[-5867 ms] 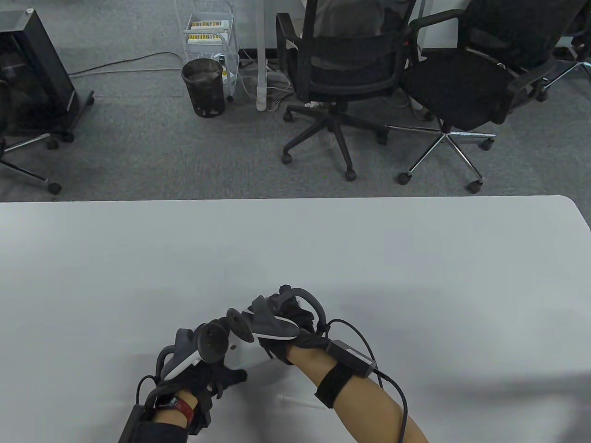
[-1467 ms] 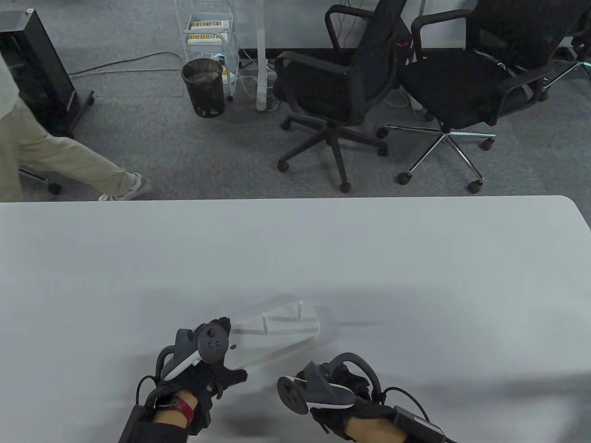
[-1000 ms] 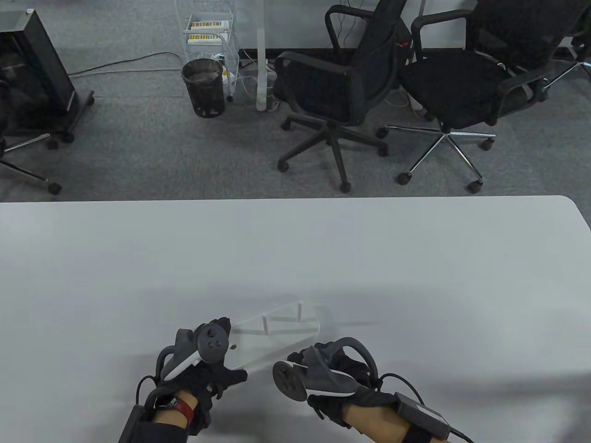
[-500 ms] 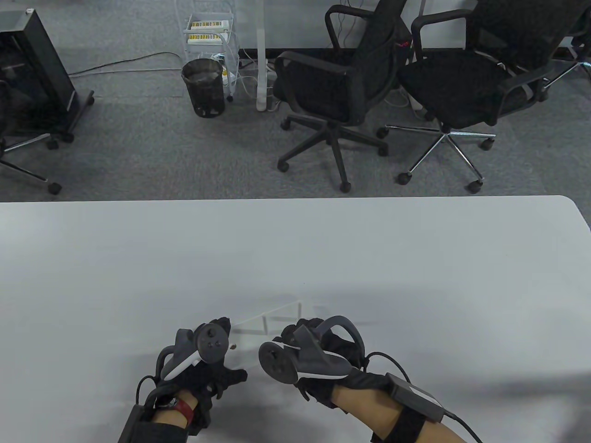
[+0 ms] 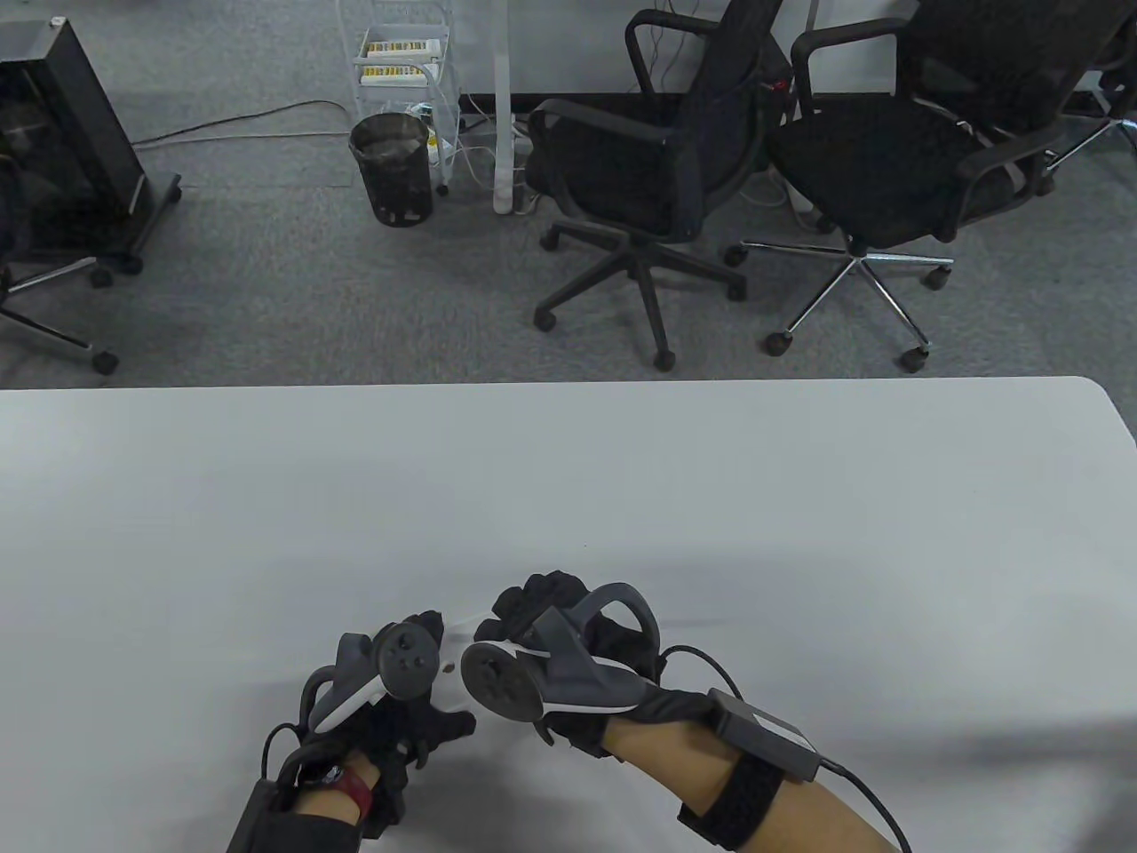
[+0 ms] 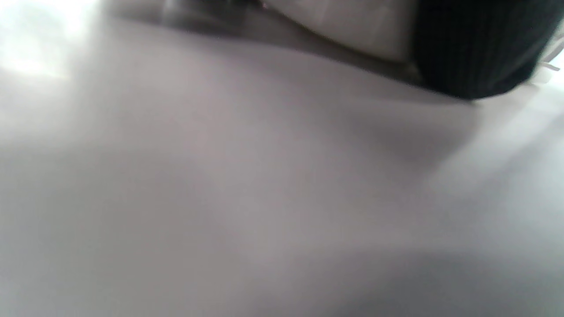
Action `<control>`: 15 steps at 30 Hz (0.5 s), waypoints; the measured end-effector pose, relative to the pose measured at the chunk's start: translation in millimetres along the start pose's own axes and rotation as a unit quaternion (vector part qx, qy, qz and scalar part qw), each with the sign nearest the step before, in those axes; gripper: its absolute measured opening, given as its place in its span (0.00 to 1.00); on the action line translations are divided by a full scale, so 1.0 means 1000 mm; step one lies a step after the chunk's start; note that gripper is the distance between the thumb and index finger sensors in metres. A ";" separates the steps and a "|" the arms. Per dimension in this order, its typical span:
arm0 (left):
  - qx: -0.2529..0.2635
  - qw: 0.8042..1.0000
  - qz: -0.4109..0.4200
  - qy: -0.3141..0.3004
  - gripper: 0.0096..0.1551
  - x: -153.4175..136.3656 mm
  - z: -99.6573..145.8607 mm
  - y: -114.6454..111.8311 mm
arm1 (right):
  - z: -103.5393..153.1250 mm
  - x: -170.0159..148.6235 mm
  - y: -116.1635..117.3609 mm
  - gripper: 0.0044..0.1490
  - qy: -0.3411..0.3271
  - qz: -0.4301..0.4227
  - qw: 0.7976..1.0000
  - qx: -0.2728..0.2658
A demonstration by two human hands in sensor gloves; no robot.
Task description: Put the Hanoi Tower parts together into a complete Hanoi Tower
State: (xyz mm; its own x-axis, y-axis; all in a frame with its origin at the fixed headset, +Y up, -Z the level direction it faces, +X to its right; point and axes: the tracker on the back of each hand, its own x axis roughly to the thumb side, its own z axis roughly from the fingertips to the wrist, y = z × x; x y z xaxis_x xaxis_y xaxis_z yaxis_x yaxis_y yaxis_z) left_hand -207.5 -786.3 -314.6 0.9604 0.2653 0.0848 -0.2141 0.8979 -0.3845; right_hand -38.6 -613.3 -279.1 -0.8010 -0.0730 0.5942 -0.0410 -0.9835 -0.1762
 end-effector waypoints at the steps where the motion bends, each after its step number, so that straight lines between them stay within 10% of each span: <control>1: 0.000 1.000 0.001 -0.001 0.74 0.000 0.000 0.000 | -0.002 0.002 -0.001 0.24 -0.001 0.002 1.000 -0.005; 15: -0.002 1.000 0.001 0.000 0.74 0.000 0.000 0.000 | -0.026 0.023 0.013 0.24 -0.023 0.052 0.998 -0.022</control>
State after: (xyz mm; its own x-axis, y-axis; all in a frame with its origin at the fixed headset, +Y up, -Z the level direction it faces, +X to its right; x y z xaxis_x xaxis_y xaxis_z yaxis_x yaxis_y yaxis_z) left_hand -208.0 -786.1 -314.6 0.9599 0.2672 0.0850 -0.2149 0.8958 -0.3891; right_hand -73.0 -623.5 -287.7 -0.7742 -0.1835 0.6058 0.0142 -0.9619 -0.2732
